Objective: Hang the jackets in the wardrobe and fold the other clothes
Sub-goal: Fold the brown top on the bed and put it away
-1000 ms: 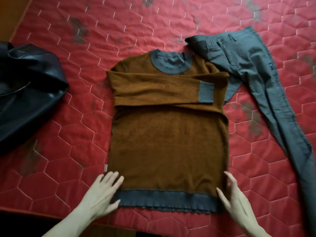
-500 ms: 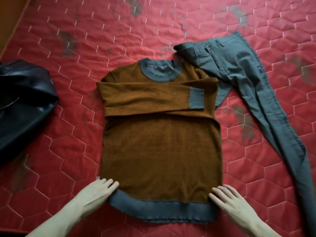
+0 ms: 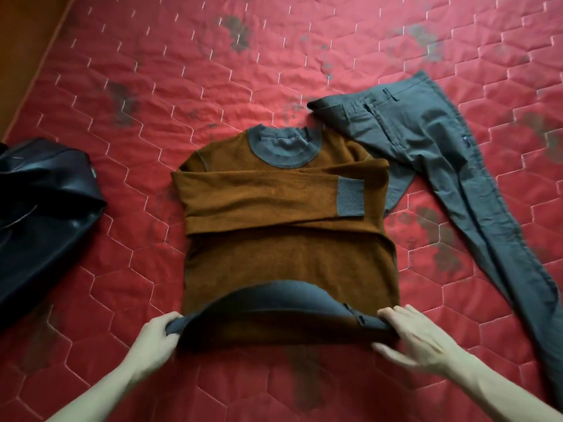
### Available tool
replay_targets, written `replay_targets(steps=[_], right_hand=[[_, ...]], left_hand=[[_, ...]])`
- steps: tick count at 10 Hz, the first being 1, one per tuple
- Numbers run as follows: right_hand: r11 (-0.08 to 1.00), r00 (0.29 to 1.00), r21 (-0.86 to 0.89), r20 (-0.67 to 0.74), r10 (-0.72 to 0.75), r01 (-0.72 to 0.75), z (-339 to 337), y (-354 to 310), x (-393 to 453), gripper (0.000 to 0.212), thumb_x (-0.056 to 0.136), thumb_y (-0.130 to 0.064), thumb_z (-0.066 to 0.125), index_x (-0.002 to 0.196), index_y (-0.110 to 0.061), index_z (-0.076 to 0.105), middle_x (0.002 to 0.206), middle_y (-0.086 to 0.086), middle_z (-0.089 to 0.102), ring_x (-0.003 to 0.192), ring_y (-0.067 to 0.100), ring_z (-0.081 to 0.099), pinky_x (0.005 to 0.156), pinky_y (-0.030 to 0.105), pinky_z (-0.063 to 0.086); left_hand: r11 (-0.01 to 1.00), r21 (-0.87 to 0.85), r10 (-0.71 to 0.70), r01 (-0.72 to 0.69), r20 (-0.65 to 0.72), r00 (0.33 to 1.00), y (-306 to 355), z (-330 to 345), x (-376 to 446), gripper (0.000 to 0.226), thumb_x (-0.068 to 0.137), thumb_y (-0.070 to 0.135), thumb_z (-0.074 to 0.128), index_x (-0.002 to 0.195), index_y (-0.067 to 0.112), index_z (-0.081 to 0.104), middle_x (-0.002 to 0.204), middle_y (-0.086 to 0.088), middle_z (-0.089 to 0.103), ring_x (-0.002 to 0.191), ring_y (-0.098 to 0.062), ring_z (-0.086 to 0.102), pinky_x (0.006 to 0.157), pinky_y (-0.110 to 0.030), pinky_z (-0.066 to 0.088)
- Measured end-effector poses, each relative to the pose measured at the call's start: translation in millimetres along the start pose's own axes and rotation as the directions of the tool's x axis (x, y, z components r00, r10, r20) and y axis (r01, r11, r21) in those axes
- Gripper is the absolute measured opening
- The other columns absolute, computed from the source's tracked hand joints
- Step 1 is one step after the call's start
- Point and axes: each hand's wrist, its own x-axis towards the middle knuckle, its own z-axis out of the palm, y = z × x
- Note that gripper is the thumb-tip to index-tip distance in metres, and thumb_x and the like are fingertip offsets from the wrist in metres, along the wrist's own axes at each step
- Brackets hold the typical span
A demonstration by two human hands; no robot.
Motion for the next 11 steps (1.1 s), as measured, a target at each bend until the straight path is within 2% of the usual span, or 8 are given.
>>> replay_targets(steps=[2, 4, 5, 7, 8, 9, 10, 11], right_hand=[[0.924, 0.918, 0.32, -0.263, 0.298, -0.209, -7, -2, 46, 0.009, 0.104, -0.035, 0.049, 0.1, -0.028, 0.046, 0.067, -0.01, 0.053, 0.057, 0.013, 0.055, 0.061, 0.031, 0.039], [0.626, 0.597, 0.684, -0.338, 0.728, -0.376, -7, -5, 87, 0.004, 0.11, -0.017, 0.045, 0.106, -0.017, 0.048, 0.078, 0.009, 0.06, 0.07, 0.031, 0.055, 0.07, 0.041, 0.037], [0.561, 0.508, 0.724, -0.334, 0.794, -0.401, 1, -3, 100, 0.009, 0.11, -0.02, 0.043, 0.112, -0.013, 0.049, 0.087, 0.013, 0.062, 0.075, 0.033, 0.054, 0.072, 0.043, 0.038], [0.497, 0.576, 0.679, -0.131, 0.807, -0.541, 18, 11, 105, 0.012, 0.108, -0.027, 0.046, 0.108, -0.018, 0.054, 0.087, 0.007, 0.068, 0.09, 0.038, 0.064, 0.082, 0.045, 0.045], [0.506, 0.56, 0.639, -0.14, 0.816, -0.578, 18, 13, 105, 0.014, 0.108, -0.031, 0.045, 0.11, -0.02, 0.053, 0.094, 0.008, 0.068, 0.094, 0.039, 0.065, 0.085, 0.048, 0.047], [0.511, 0.512, 0.585, -0.182, 0.84, -0.63, 19, 10, 106, 0.017, 0.109, -0.032, 0.042, 0.113, -0.018, 0.049, 0.095, 0.019, 0.07, 0.093, 0.045, 0.065, 0.082, 0.05, 0.048], [0.503, 0.489, 0.549, -0.186, 0.852, -0.668, 21, 8, 110, 0.019, 0.109, -0.034, 0.043, 0.113, -0.017, 0.05, 0.097, 0.022, 0.07, 0.094, 0.046, 0.065, 0.079, 0.047, 0.045], [0.593, 0.565, 0.474, -0.22, 0.795, -0.65, 17, 8, 112, 0.015, 0.105, -0.032, 0.054, 0.11, -0.019, 0.053, 0.104, 0.012, 0.068, 0.099, 0.04, 0.065, 0.076, 0.045, 0.047]], left_hand=[[0.915, -0.403, -0.063, 0.009, -0.121, 0.991, 26, -21, 57, 0.022, 0.106, 0.025, 0.059, 0.094, 0.009, 0.068, 0.06, -0.032, 0.061, 0.04, -0.033, 0.056, 0.034, -0.028, 0.042], [0.946, -0.247, 0.067, -0.209, -0.482, 0.874, 57, -15, 82, 0.025, 0.111, 0.034, 0.045, 0.1, 0.018, 0.061, 0.072, -0.005, 0.061, 0.067, -0.03, 0.057, 0.067, -0.046, 0.045], [0.968, -0.194, 0.027, -0.159, -0.55, 0.835, 65, -10, 86, 0.034, 0.11, 0.034, 0.037, 0.112, 0.007, 0.057, 0.088, -0.019, 0.062, 0.079, -0.039, 0.057, 0.073, -0.047, 0.046], [0.985, -0.173, -0.061, -0.018, -0.443, 0.894, 55, 1, 104, 0.035, 0.109, 0.037, 0.043, 0.113, 0.009, 0.063, 0.097, -0.022, 0.068, 0.092, -0.045, 0.064, 0.08, -0.05, 0.05], [0.983, -0.18, -0.048, -0.038, -0.449, 0.892, 50, 2, 105, 0.024, 0.109, 0.031, 0.049, 0.085, 0.028, 0.054, 0.07, -0.008, 0.062, 0.072, -0.041, 0.06, 0.065, -0.044, 0.043], [0.983, -0.181, -0.067, -0.021, -0.465, 0.883, 43, 2, 108, 0.026, 0.109, 0.033, 0.047, 0.082, 0.032, 0.048, 0.065, -0.002, 0.056, 0.069, -0.038, 0.057, 0.064, -0.043, 0.041], [0.984, -0.177, -0.101, 0.018, -0.477, 0.873, 40, 5, 111, 0.025, 0.107, 0.039, 0.049, 0.085, 0.028, 0.05, 0.071, -0.004, 0.06, 0.077, -0.04, 0.06, 0.068, -0.045, 0.046], [0.989, -0.134, -0.119, 0.067, -0.434, 0.893, 45, 3, 108, 0.017, 0.103, 0.039, 0.058, 0.096, 0.024, 0.057, 0.083, 0.002, 0.065, 0.088, -0.035, 0.064, 0.075, -0.045, 0.05]])
